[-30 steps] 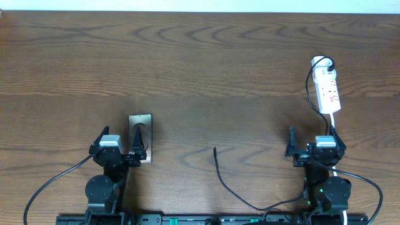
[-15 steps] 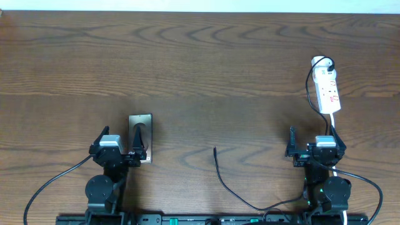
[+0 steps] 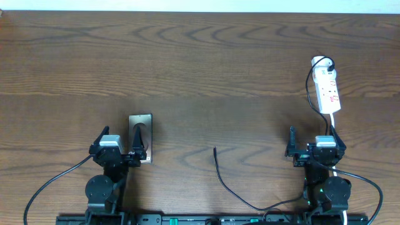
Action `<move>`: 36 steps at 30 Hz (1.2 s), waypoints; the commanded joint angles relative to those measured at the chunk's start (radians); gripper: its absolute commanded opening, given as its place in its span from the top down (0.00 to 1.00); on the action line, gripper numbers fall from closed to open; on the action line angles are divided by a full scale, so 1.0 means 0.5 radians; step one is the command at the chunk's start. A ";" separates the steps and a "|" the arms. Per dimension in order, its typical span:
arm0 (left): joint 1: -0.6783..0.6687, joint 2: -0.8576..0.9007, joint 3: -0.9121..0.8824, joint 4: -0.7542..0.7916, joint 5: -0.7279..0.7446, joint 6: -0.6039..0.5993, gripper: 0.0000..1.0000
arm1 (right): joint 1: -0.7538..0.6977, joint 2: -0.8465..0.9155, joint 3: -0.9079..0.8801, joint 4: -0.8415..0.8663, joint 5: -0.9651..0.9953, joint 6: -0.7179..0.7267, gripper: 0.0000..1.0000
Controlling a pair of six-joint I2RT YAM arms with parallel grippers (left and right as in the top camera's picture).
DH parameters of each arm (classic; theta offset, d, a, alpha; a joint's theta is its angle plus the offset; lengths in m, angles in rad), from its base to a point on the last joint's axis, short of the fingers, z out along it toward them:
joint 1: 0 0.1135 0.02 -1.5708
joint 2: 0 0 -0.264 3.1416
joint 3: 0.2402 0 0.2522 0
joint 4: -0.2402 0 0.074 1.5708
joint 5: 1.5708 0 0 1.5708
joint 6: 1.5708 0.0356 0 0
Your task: Plug charger to phone and switch on socket
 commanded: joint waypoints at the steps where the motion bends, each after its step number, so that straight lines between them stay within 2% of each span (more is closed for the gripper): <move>1: 0.005 0.000 -0.031 -0.079 -0.040 0.014 0.14 | -0.008 0.006 -0.003 -0.007 0.030 0.029 0.01; 8: 0.005 0.089 -0.023 -0.081 -0.041 0.014 0.14 | -0.008 0.006 -0.003 -0.007 0.030 0.029 0.01; 15: 0.005 0.341 0.097 -0.079 -0.041 0.030 0.14 | -0.008 0.006 -0.003 -0.007 0.030 0.029 0.01; 21: 0.005 0.645 0.369 -0.080 -0.040 0.111 0.14 | -0.008 0.006 -0.003 -0.006 0.030 0.028 0.01; 27: 0.005 1.098 0.820 -0.110 -0.039 0.150 0.14 | -0.008 0.006 -0.003 -0.007 0.030 0.029 0.01; 30: 0.005 1.331 1.105 -0.280 -0.040 0.156 0.14 | -0.008 0.006 -0.003 -0.006 0.030 0.029 0.01; 36: 0.005 1.868 1.708 -0.885 -0.035 0.157 0.14 | -0.008 0.006 -0.003 -0.007 0.030 0.029 0.01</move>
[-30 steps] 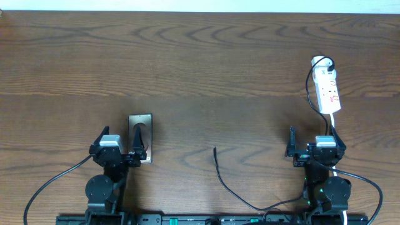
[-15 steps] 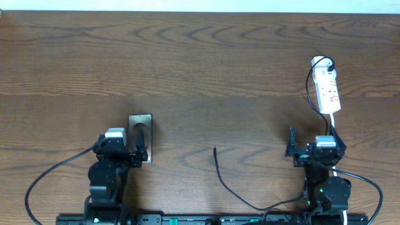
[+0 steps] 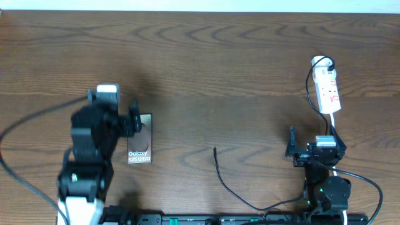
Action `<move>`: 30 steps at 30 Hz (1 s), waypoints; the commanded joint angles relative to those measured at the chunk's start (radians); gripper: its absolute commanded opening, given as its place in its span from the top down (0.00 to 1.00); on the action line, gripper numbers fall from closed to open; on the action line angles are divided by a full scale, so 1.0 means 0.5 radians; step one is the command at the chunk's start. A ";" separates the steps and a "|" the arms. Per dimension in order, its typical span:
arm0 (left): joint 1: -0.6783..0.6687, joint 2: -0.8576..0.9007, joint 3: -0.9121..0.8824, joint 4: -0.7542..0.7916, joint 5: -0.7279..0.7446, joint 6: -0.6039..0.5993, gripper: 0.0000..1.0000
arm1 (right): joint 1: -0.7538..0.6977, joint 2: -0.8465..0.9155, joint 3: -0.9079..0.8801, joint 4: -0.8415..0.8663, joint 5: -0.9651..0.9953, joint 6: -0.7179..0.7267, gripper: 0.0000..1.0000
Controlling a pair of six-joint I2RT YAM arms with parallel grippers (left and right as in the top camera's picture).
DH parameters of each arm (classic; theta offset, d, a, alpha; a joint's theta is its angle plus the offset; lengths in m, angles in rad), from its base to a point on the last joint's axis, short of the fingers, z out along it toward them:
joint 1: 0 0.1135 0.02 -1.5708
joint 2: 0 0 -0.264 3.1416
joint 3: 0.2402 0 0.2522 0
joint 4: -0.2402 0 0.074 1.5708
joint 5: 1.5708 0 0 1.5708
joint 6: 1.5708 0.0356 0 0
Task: Plug charger to phone and switch on socket
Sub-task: 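Move the left gripper over the white Galaxy phone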
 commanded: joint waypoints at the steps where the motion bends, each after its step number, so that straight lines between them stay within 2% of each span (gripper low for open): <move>1: 0.005 0.289 0.339 -0.266 -0.015 0.041 0.14 | -0.008 -0.005 -0.003 -0.008 0.016 0.030 0.01; 2: 0.005 0.444 0.486 -0.432 -0.001 0.043 0.14 | -0.008 -0.005 -0.003 -0.007 0.016 0.030 0.01; 7: 0.005 0.779 0.734 -0.757 0.000 0.043 0.14 | -0.008 -0.005 -0.003 -0.007 0.016 0.030 0.01; 17: 0.005 1.042 0.752 -0.999 0.090 0.041 0.14 | -0.008 -0.005 -0.003 -0.008 0.016 0.030 0.01; 18: 0.005 1.041 0.752 -1.005 0.090 0.041 0.30 | -0.008 -0.005 -0.003 -0.008 0.016 0.030 0.01; 19: 0.005 1.040 0.752 -1.004 0.089 0.042 0.60 | -0.008 -0.005 -0.002 -0.008 0.016 0.030 0.01; 20: 0.005 1.040 0.752 -1.003 0.089 0.042 0.78 | -0.008 -0.005 -0.003 -0.007 0.016 0.030 0.01; 21: 0.005 1.040 0.752 -1.003 0.089 0.042 0.81 | -0.008 -0.005 -0.003 -0.008 0.016 0.030 0.01; 22: 0.005 1.040 0.752 -1.003 0.089 0.041 0.66 | -0.008 -0.005 -0.003 -0.007 0.016 0.030 0.01; 23: 0.005 1.040 0.752 -1.003 0.089 0.041 0.04 | -0.008 -0.005 -0.003 -0.008 0.016 0.030 0.01; 24: 0.005 1.040 0.752 -1.003 0.089 0.041 0.00 | -0.008 -0.005 -0.003 -0.007 0.016 0.030 0.01; 30: 0.005 1.042 0.746 -1.066 0.105 0.026 0.01 | -0.008 -0.005 -0.003 -0.008 0.016 0.030 0.01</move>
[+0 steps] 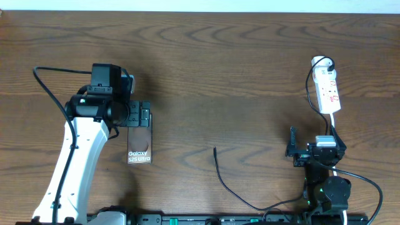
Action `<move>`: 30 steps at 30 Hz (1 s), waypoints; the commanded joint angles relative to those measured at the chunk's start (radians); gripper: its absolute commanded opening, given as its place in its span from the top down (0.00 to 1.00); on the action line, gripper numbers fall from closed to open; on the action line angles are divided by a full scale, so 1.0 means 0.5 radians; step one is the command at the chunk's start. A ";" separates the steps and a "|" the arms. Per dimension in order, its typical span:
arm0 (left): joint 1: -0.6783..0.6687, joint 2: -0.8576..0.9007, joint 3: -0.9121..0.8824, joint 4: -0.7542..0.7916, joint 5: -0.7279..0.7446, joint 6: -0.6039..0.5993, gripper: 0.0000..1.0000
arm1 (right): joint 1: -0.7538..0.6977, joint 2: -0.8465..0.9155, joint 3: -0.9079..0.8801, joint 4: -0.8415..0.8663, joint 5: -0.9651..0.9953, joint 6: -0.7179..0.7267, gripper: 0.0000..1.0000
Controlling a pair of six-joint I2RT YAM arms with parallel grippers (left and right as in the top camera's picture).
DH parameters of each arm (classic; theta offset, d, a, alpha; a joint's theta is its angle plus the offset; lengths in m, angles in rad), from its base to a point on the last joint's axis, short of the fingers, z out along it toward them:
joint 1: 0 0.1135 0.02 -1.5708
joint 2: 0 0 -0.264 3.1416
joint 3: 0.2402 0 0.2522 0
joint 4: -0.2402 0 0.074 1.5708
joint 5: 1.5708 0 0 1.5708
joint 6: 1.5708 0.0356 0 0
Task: Plug charger to phone and switch on socket
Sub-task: 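Move the left gripper over the white Galaxy phone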
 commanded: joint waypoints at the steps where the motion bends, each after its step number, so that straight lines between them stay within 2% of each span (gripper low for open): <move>1: 0.005 -0.002 0.028 -0.073 0.027 -0.008 0.01 | -0.008 -0.005 -0.003 -0.008 0.016 0.029 0.01; 9: 0.005 0.059 -0.040 -0.124 0.027 -0.015 0.01 | -0.008 -0.005 -0.003 -0.007 0.016 0.029 0.01; 23: 0.005 0.690 -0.050 -0.118 0.027 -0.053 0.01 | -0.008 -0.005 -0.003 -0.007 0.016 0.029 0.01; 30: 0.005 0.729 -0.061 -0.117 0.027 -0.053 0.01 | -0.008 -0.005 -0.003 -0.007 0.016 0.029 0.01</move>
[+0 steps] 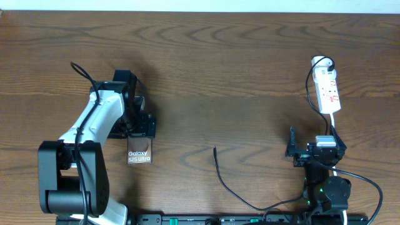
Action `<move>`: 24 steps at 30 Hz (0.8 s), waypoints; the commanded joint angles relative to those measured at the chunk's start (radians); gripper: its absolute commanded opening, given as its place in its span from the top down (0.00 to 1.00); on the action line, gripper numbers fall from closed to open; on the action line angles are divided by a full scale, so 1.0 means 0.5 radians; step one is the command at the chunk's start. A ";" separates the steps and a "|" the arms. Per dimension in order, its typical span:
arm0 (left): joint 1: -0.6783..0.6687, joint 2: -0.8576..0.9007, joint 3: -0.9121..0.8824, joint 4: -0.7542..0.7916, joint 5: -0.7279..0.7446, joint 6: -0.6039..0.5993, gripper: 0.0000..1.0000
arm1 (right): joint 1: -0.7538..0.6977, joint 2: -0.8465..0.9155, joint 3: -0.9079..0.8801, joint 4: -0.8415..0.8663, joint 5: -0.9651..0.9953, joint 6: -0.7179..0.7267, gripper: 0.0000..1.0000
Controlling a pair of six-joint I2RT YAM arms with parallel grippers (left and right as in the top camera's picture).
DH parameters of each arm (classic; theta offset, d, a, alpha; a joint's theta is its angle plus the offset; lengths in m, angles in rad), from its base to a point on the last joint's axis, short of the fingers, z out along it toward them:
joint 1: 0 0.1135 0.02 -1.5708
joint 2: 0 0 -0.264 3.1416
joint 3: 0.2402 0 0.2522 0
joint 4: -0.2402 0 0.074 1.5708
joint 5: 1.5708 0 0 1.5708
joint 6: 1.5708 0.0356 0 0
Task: Plug charger to phone and switch on socket
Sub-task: 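Move the left gripper over the white Galaxy phone, then lower the left gripper and close it on the phone's sides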
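The phone [139,152] lies flat at the left, its screen reading "Galaxy S25 Ultra". My left gripper [141,124] is down over the phone's far end, open, with a finger on either side of it; whether they touch is unclear. The black charger cable [220,175] lies in the middle, its free plug end [214,149] pointing away from me. A white socket strip [328,90] lies at the far right with a plug in its far end. My right gripper [292,142] sits parked at the front right; its jaws do not show clearly.
The cable runs from the middle back to the front edge near the right arm's base [325,187]. A black lead [309,87] loops along the strip's left side. The left arm's own cable [81,72] arches over the table at the left.
My left gripper has come nearer and lower, from just beyond the phone's far edge onto its far end. The arm's base link now shows at the front left. Phone, cable and right arm are unmoved.
Both arms were parked at the front, the left one partly covering the phone. The left arm then stood raised beside the phone, then reached beyond its far edge, and now straddles its far end. The phone, cable and strip lie where they did.
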 commanded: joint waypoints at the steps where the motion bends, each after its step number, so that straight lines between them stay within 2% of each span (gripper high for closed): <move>1: 0.005 0.003 -0.030 0.005 -0.002 -0.009 0.01 | -0.008 -0.005 -0.003 -0.007 0.016 0.029 0.01; 8: -0.005 -0.011 -0.162 0.140 -0.004 -0.048 0.01 | -0.008 -0.005 -0.003 -0.008 0.016 0.029 0.01; 19: -0.005 -0.380 -0.366 0.381 -0.005 -0.069 0.01 | -0.008 -0.005 -0.003 -0.007 0.016 0.029 0.01; 24: -0.005 -0.418 -0.468 0.500 -0.004 -0.069 0.01 | -0.008 -0.005 -0.003 -0.008 0.016 0.029 0.01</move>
